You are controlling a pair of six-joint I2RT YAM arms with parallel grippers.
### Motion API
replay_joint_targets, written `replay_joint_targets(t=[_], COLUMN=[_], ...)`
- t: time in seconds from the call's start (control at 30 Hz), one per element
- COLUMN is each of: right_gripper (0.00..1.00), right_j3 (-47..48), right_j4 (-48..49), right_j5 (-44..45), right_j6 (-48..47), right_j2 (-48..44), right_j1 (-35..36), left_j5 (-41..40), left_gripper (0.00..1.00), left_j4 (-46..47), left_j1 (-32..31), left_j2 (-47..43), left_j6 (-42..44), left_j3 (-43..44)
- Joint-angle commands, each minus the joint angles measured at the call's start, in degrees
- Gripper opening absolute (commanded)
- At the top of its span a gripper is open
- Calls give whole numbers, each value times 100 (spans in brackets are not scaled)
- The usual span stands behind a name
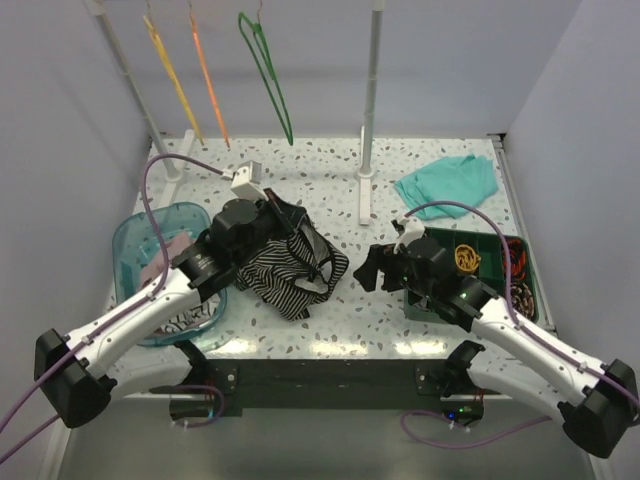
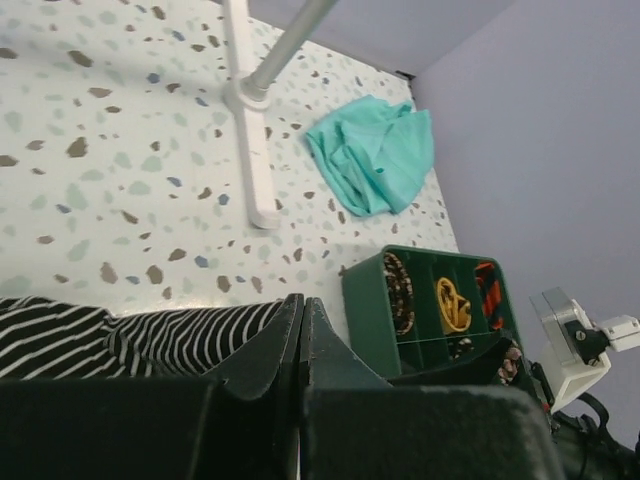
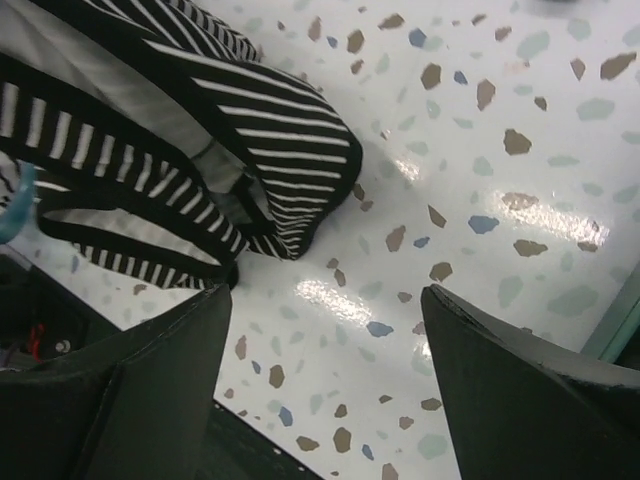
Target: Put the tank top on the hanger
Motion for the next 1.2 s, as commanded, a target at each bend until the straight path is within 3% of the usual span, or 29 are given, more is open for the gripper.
replay_joint_targets(t=[0.0, 0.2, 0.27, 0.37, 0.47, 0.67, 0.93, 1.03, 1.07, 1.17], right_gripper=[78, 75, 73, 68, 67, 67, 66, 65, 65, 63], right_j3=[-208, -182, -112, -15, -138, -173, 643, 802, 802, 706], right_j4=[916, 1910, 2173, 2201, 2271, 2394, 2289, 2114, 2070, 2034], right_j5=[87, -116, -99, 217, 744, 1009, 763, 824, 842, 894], right_j6=[-4, -48, 22, 276, 522, 707, 708, 646, 637, 646], right_j2=[620, 1824, 2343, 2793, 2811, 2916, 3899, 3980, 3962, 3822], right_j1=[12, 82, 126, 144, 144, 153, 153, 153, 153, 153], left_j5=[-812, -496, -356, -136, 424, 199, 84, 190, 146, -343], left_gripper=[4, 27, 44, 56, 57, 47, 31, 36, 46, 61], left_j4=[-75, -479, -637, -726, -988, -1613, -1773, -1509, -1308, -860], left_j1=[31, 232, 391, 567, 489, -679, -2200, -2385, -2386, -2368], left_j2=[-335, -107, -45, -89, 59, 271, 517, 666, 771, 965], left_j6=[469, 971, 1033, 1164, 1586, 1956, 1824, 1631, 1570, 1323], left_j3=[-498, -622, -534, -376, -7, 302, 57, -181, -234, -375])
